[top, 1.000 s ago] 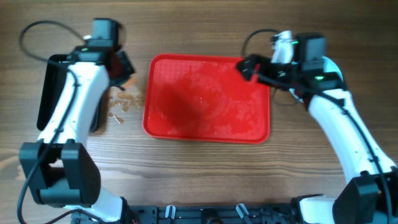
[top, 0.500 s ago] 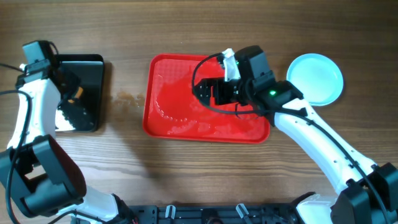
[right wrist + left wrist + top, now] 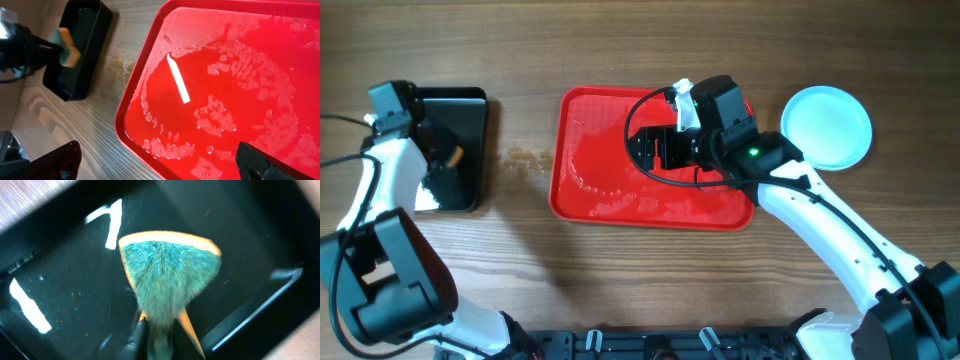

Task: Clean dirty plates on tray and stack at the side
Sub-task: 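Move the sponge left and drop it into the black tray, left gripper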

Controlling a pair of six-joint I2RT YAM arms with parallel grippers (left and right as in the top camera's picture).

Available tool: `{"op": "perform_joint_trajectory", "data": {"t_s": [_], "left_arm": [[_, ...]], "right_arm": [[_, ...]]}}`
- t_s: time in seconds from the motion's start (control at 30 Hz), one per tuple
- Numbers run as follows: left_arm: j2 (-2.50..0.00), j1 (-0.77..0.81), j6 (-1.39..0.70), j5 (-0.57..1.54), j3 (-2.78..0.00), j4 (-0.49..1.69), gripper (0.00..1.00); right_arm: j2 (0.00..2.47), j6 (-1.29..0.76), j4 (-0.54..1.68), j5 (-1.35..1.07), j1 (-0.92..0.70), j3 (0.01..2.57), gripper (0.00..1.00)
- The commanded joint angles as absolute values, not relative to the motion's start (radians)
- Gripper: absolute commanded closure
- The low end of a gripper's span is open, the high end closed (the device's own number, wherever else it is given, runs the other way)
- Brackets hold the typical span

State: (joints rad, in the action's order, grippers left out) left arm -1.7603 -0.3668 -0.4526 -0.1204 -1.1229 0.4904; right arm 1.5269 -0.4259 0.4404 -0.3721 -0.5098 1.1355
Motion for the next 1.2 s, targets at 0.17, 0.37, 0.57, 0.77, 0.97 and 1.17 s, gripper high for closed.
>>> {"op": "perform_joint_trajectory", "data": {"t_s": [0.17, 0.37, 0.57, 0.77, 0.97, 1.17], "left_arm": [[-1.776, -0.365, -0.453, -0.102, -1.105, 0.473, 0.66], [-1.653, -0.365, -0.453, 0.046, -1.122, 0.491, 0.66], [-1.376, -0.365, -0.454, 0.336, -1.122, 0.498, 0.39], [-1.116, -0.355, -0.457, 0.512, -1.122, 0.614, 0.00], [-0.993, -0.355, -0.457, 0.512, -1.122, 0.722, 0.00], [-0.971, -0.355, -0.457, 0.512, -1.122, 0.727, 0.00]], "right_arm": [[1.539, -0.422, 0.442, -0.358, -0.514, 1.137, 0.00], [1.475, -0.392, 0.446, -0.358, -0.514, 1.138, 0.00], [1.289, -0.366, 0.526, -0.263, -0.514, 1.138, 0.00], [1.072, -0.369, 0.700, -0.152, -0.514, 1.138, 0.00], [0.960, -0.369, 0.870, -0.054, -0.514, 1.137, 0.01], [0.958, -0.371, 0.939, -0.052, -0.514, 1.137, 0.00]]}}
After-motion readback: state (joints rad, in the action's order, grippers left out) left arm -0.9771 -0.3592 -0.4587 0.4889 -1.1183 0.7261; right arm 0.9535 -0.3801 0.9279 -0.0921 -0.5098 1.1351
